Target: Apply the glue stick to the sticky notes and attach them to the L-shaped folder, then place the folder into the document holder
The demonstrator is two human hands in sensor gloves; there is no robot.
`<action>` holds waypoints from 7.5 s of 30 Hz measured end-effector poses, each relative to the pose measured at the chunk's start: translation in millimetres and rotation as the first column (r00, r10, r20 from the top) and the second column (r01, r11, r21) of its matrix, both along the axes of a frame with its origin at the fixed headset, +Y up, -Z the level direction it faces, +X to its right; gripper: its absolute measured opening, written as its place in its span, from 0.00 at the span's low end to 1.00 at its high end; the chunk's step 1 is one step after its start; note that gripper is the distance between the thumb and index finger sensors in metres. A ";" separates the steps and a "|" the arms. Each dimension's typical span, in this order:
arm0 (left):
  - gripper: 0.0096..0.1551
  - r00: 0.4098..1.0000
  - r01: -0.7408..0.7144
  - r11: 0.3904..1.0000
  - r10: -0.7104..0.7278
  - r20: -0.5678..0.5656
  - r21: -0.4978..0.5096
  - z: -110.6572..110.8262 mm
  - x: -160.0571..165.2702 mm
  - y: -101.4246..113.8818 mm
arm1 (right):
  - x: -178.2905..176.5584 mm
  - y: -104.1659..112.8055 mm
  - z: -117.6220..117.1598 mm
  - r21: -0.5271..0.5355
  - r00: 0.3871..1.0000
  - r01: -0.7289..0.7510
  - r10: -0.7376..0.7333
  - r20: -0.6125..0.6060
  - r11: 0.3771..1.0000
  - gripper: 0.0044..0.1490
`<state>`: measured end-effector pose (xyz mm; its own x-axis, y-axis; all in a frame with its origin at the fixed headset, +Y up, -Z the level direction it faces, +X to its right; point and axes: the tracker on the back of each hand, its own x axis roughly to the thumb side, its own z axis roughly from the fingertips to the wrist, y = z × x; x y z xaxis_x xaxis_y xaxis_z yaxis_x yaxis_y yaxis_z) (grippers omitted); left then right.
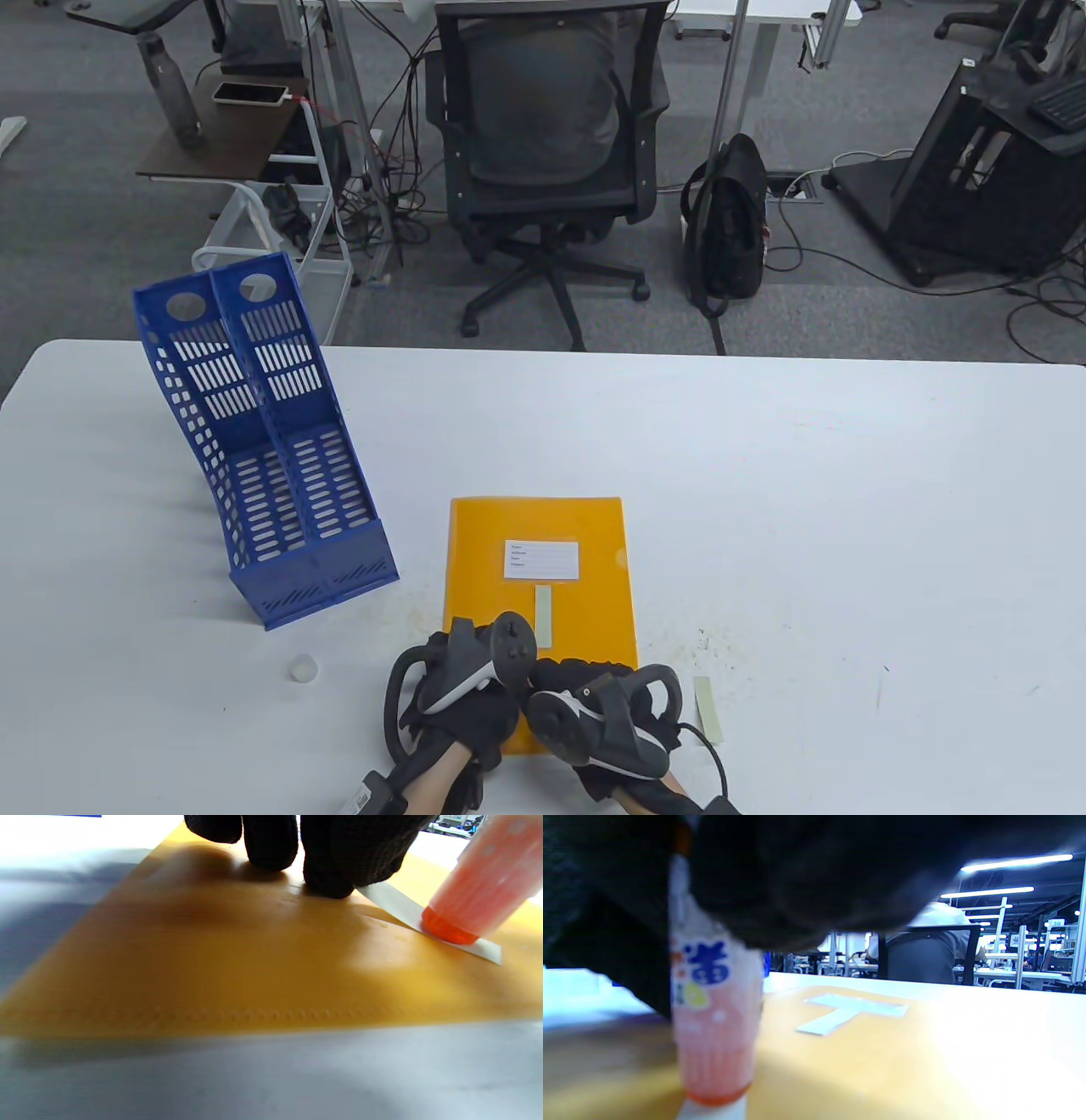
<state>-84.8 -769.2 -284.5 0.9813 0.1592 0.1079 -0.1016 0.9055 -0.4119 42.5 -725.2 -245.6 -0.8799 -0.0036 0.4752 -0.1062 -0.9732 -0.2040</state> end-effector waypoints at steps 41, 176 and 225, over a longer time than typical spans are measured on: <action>0.20 0.999 -0.040 0.999 0.039 -0.011 -0.018 -1.5 -3.3 -2.0 | 17.6 0.1 0.4 -0.076 0.996 0.072 -0.067 0.055 0.995 0.28; 0.21 0.983 0.177 0.970 -0.183 0.020 0.164 -52.0 26.8 3.5 | 90.4 -45.9 -53.5 -0.439 0.657 0.753 -0.597 0.460 0.490 0.39; 0.21 0.964 0.243 0.946 -0.261 0.058 0.214 -44.0 36.1 1.1 | 90.6 -45.8 -53.7 -0.443 0.661 0.750 -0.595 0.458 0.492 0.39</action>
